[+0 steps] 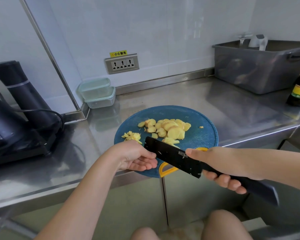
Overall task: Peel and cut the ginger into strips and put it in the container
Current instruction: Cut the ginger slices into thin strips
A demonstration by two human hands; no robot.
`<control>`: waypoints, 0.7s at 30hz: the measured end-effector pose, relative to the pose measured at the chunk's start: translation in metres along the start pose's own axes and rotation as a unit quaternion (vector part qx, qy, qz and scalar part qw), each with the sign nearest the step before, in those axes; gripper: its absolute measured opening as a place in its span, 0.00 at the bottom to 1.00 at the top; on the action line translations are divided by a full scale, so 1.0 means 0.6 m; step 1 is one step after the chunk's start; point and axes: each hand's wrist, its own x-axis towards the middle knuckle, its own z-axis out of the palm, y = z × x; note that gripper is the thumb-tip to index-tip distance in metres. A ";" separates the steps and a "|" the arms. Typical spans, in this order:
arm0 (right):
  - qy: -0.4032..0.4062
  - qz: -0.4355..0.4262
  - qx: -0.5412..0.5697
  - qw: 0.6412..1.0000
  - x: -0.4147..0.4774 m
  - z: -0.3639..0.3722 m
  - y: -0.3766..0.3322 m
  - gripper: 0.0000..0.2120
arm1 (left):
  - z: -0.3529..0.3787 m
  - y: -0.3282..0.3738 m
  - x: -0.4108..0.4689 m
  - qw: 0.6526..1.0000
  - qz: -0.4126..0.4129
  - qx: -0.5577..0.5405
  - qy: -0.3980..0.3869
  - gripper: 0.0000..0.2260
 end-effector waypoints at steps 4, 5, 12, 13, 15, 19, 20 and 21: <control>-0.136 -0.016 0.036 0.990 0.027 -0.004 0.000 0.39 | 0.003 0.000 -0.005 1.000 -0.004 0.001 -0.001 0.05; -0.116 -0.015 0.033 0.993 0.021 -0.003 0.004 0.38 | 0.005 0.001 -0.006 1.000 -0.006 0.003 0.002 0.05; 0.085 -0.036 -0.043 0.995 -0.026 0.000 0.029 0.32 | 0.014 0.007 -0.012 0.999 -0.018 0.010 0.032 0.06; 0.083 -0.017 -0.048 0.995 -0.027 0.003 0.025 0.31 | 0.015 0.008 -0.013 0.999 -0.017 0.009 0.036 0.07; 0.093 -0.015 -0.043 0.995 -0.028 0.004 0.026 0.31 | 0.017 0.006 -0.018 0.999 -0.013 0.003 0.041 0.07; 0.134 -0.062 -0.055 0.988 -0.036 -0.004 0.026 0.30 | 0.020 -0.001 -0.039 0.996 0.016 -0.031 0.076 0.09; 0.166 -0.084 -0.094 0.978 -0.038 -0.006 0.026 0.31 | 0.019 -0.003 -0.045 0.993 0.025 -0.032 0.110 0.10; 0.207 -0.111 -0.151 0.960 -0.038 -0.008 0.026 0.32 | 0.017 -0.003 -0.052 0.986 0.040 -0.029 0.159 0.10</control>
